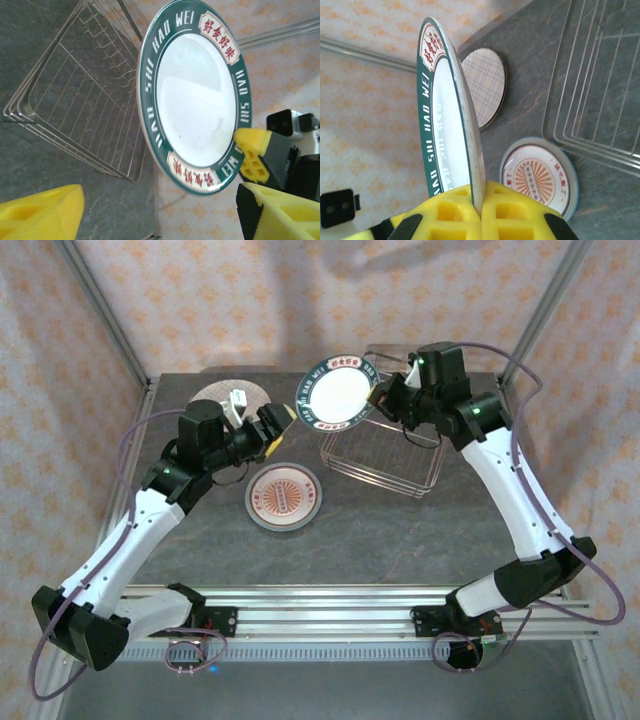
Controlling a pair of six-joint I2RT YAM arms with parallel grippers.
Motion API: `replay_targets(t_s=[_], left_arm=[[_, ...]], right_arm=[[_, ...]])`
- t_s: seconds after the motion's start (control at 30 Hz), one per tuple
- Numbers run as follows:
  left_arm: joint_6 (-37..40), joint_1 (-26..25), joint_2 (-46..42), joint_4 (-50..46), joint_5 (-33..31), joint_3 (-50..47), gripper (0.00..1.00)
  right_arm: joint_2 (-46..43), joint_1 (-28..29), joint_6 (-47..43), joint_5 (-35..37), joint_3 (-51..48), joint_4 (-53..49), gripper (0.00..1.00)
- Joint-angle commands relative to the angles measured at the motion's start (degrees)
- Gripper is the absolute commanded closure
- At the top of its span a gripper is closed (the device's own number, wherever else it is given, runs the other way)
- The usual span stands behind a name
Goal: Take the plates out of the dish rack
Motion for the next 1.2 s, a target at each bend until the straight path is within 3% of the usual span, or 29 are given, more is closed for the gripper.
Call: replay_targets(t_s=[0.0,0.27,0.4,0.6,0.9,1.03,1.17], left_arm=[[-2.8,-0.2,0.3,6.4,1.8,-0.8,0.23],[-4.6,-0.2,1.4,8.9,1.0,-2.4,0.33],[-5.4,-0.2,1.9,10.2,1.0,-2.8,0.46],[-5.7,-0.1,2.0,10.4,0.6,-3.3,0.51],[-6.4,-0.2,2.3,11.1,0.4,-3.6,0.78],[-6.6,-0.2,2.1,11.2,0.5,-3.9,0.99],[-7.2,-0.2,1.6,11.4,0.4,-4.5,1.0]], right_arm=[[-2.3,-0.4,3.7,-6.8,-1.1,7.6,1.0],[-2.7,-0.1,9.0,-12.7,-5.8,14.1,1.0],[-2.6,0.2,9.8,-14.0,-6.8,14.8,1.0],[-1.0,1.2,10.6,-17.0,-6.9,15.6,1.0],[0.0,2.1,11.3,-17.3,-7.9,16.1,1.0],[0.5,2.2,10.9,-16.9,-7.9,15.3,1.0],[0.9,2.2,8.6,-15.2,-6.7,12.5,0.99]])
